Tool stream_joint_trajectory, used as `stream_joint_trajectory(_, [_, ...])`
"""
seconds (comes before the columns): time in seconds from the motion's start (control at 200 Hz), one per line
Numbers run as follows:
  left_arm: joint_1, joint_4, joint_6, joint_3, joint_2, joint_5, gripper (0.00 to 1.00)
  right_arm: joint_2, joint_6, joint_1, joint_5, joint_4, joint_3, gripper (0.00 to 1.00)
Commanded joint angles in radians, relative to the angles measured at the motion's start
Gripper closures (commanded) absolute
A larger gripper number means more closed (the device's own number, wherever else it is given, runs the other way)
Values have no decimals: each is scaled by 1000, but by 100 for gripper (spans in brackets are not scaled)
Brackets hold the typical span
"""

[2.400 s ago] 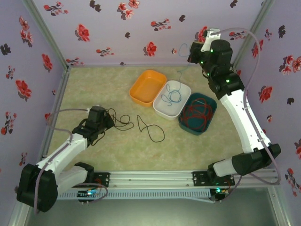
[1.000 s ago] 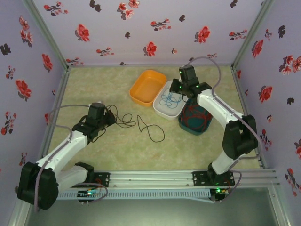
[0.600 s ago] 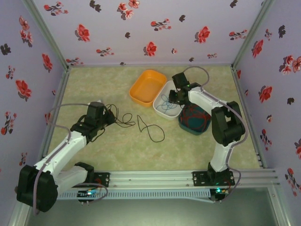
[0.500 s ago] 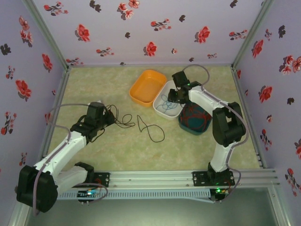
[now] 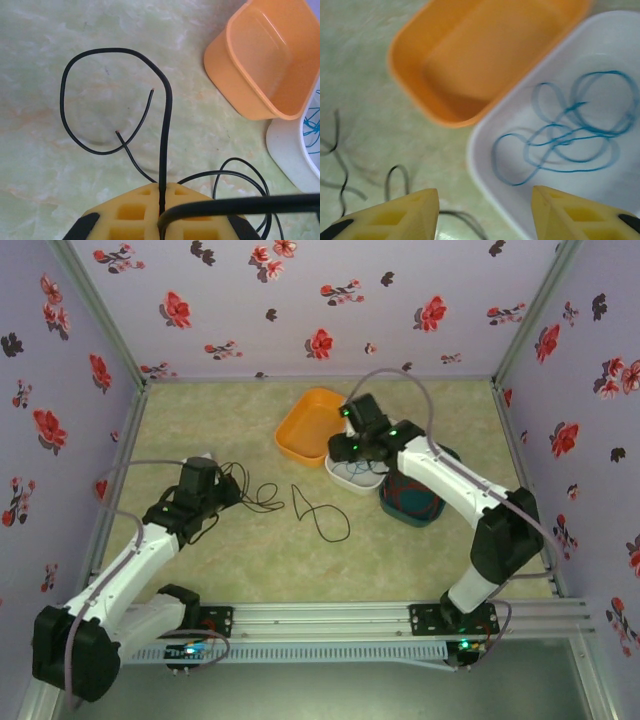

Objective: Untangle the cables

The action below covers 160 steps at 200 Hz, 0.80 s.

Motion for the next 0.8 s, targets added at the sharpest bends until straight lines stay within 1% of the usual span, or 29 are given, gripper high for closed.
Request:
stream_joint_trajectory(0.0, [16, -52, 25, 27, -26, -50, 100, 27, -53, 85, 4, -41, -16, 48])
stream_joint_trajectory(0.07, [26, -64, 22, 22, -32, -64, 100, 51, -46, 130, -2, -49, -18, 48])
stream_joint_trajectory(0.15, [36, -74, 18, 14, -40, -82, 100, 86, -34, 159, -15, -52, -22, 48])
stream_joint_trajectory(0.315, [58, -65, -9, -21, -58, -89, 100, 177, -34, 186, -49, -61, -6, 48])
stream_joint_trajectory(0.58, [63, -62, -24, -48, -62, -86, 100, 322, -83, 204, -43, -89, 82, 48])
stream_joint_trajectory(0.65, [64, -60, -25, -54, -65, -86, 100, 349, -88, 204, -18, -96, 107, 54])
stream_joint_trajectory(0.695, [63, -56, -27, -57, -65, -87, 100, 360, -91, 203, 1, -102, 122, 61])
stream_joint_trajectory(0.795, [65, -54, -27, -58, -61, -86, 100, 364, -95, 202, 18, -115, 158, 80])
